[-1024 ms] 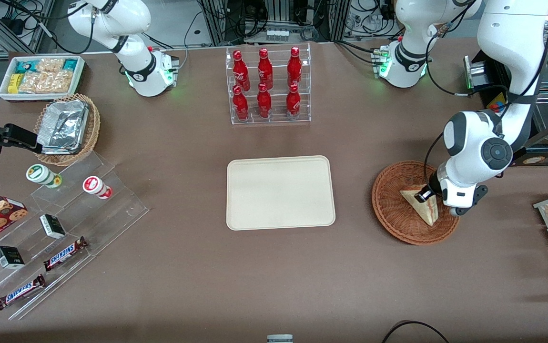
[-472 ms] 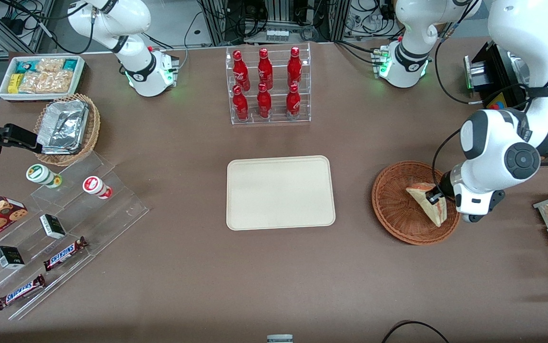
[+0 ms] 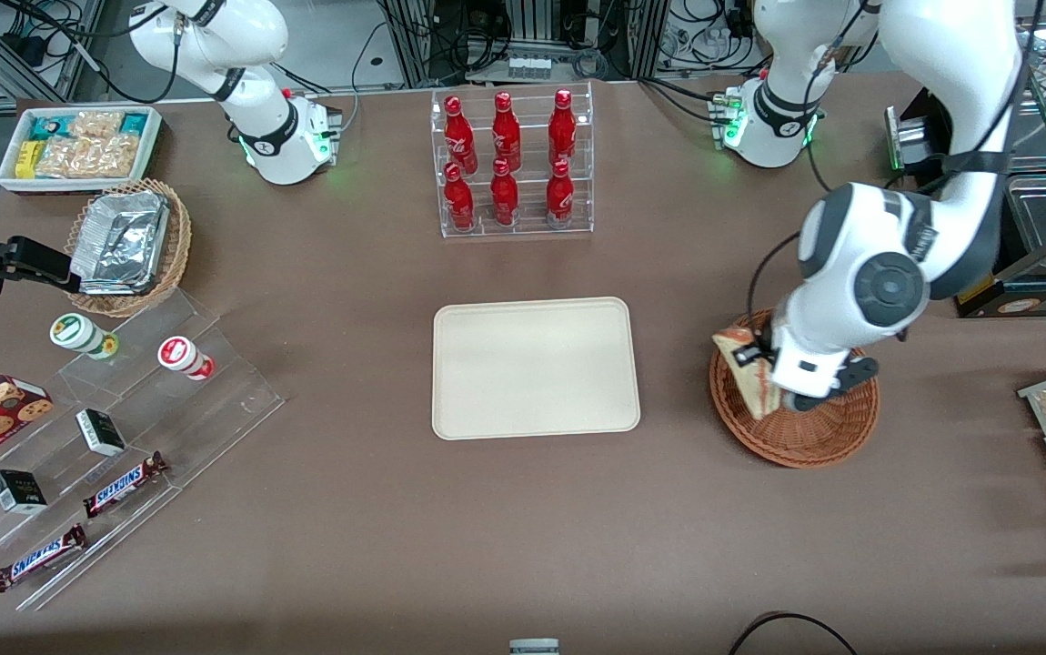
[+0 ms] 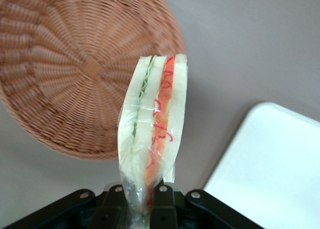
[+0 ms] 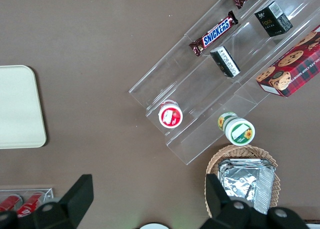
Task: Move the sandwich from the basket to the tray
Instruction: 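Lift the sandwich with the left gripper and carry it over the cream tray, then lower the sandwich onto the tray and open the left gripper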
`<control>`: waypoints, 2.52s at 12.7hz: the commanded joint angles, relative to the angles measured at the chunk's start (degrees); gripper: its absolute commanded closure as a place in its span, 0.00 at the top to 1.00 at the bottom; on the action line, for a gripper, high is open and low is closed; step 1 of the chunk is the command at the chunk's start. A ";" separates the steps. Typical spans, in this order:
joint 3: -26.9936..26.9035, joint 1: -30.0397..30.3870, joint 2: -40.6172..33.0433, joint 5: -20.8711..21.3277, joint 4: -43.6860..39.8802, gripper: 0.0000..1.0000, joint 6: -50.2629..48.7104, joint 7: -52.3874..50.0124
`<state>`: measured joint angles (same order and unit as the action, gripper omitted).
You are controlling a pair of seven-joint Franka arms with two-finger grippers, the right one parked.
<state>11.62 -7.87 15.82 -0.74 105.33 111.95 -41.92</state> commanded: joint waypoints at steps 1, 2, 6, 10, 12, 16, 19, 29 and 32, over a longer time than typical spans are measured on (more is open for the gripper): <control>-0.55 -6.43 2.10 0.21 -2.85 0.00 -1.47 -1.84; -0.55 -8.89 3.51 0.39 -3.64 0.00 -1.04 -1.76; -0.55 -15.23 9.05 0.47 -9.61 0.00 -0.95 -2.20; -0.55 -19.46 15.28 0.48 -16.28 0.00 -0.86 -5.35; -0.63 -21.74 18.10 0.48 -19.45 0.00 0.89 -7.72; -0.81 -25.61 21.79 0.65 -21.48 0.00 7.74 -13.87; -0.81 -27.63 24.25 3.37 -23.05 0.00 8.64 -18.27; -0.98 -29.31 27.87 5.57 -26.41 0.00 8.28 -21.88; -0.98 -29.31 29.35 5.31 -27.72 0.00 7.85 -23.73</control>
<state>11.42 -36.11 43.26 3.91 80.57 120.91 -63.56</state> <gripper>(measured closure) 0.846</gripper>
